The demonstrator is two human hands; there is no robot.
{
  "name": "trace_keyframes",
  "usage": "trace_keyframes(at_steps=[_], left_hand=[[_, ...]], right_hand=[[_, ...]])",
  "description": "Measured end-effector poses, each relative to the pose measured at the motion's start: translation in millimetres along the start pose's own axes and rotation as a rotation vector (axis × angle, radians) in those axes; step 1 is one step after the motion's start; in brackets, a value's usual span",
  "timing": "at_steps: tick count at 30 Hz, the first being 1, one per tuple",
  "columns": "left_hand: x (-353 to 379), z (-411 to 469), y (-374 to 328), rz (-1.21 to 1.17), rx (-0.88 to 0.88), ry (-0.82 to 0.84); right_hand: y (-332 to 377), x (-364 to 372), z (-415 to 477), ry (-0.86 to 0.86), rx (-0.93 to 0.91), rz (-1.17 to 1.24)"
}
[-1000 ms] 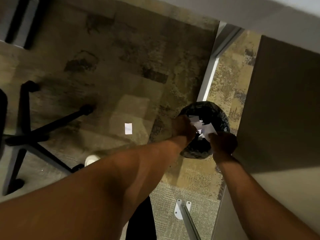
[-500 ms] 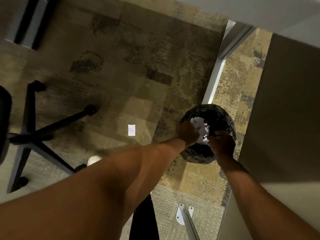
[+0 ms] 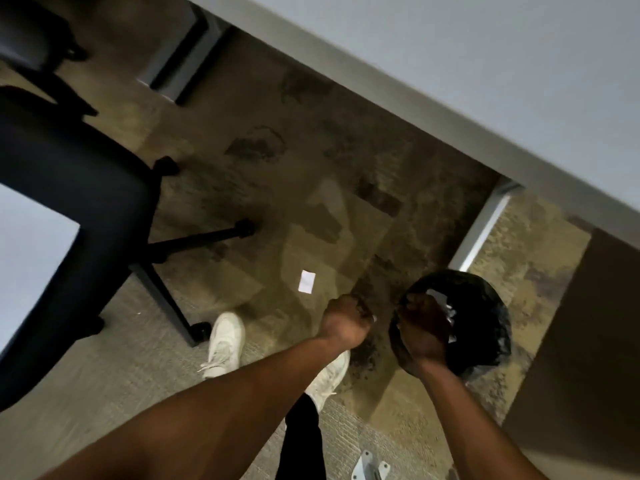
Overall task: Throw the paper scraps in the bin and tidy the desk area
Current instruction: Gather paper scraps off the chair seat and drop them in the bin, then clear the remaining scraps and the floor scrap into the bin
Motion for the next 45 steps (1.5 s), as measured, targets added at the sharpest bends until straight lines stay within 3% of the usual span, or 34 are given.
trace_keyframes(at_steps=[5,9,13,20,26,30,35,41,45], left_hand=[[-73.6,-13.3,22.4,-0.161,0.007,-0.16],[-142.2,-30.5,46.1,-0.206,-0.046,-0.246],[-210.4,-55.5,66.5,-0.301,-0.034,-0.378],[-312.9,-107.5,131.5,-0.505,-0.014,-0.597],[-377.0,-160.1,195.0,-0.487,-0.018,-0.862],[-418.8,-197.5,236.4,-0.403,-0.147,-1.13],[-468.9,-240.4,288.2,-0.281,-0.148,-1.455],[-502.4,-260.9,349.2,-0.237,-0.49,-1.319],[-507.0,-252.8,376.8,-0.276,-0.537,-1.079]], right_hand=[[94.3,40.9,-20.7,-0.003,-0.158,-0.091],[155.9,79.9,-33.2,0.25,-0.245,-0.075],[222.3,111.0,-46.8,0.193,-0.419,-0.096],[327.6,191.4,-95.0,0.287,-0.677,-0.121],[409.5,268.7,-141.1,0.371,-0.928,-0.199],[455.7,318.2,-173.1,0.471,-1.049,-0.252],[506.8,370.5,-203.3,0.645,-1.246,-0.482],[565.8,440.0,-235.4,0.678,-1.433,-1.006],[592.0,482.7,-250.5,0.679,-1.539,-1.258]])
Point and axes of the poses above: each hand's wrist, its own z-axis towards the middle knuckle, its own x-axis out of the palm, y = z × x, the point moved 3 cm from there along z, towards the middle knuckle, and after that the axes turned 9 degrees about y, right-handed, at the moved point
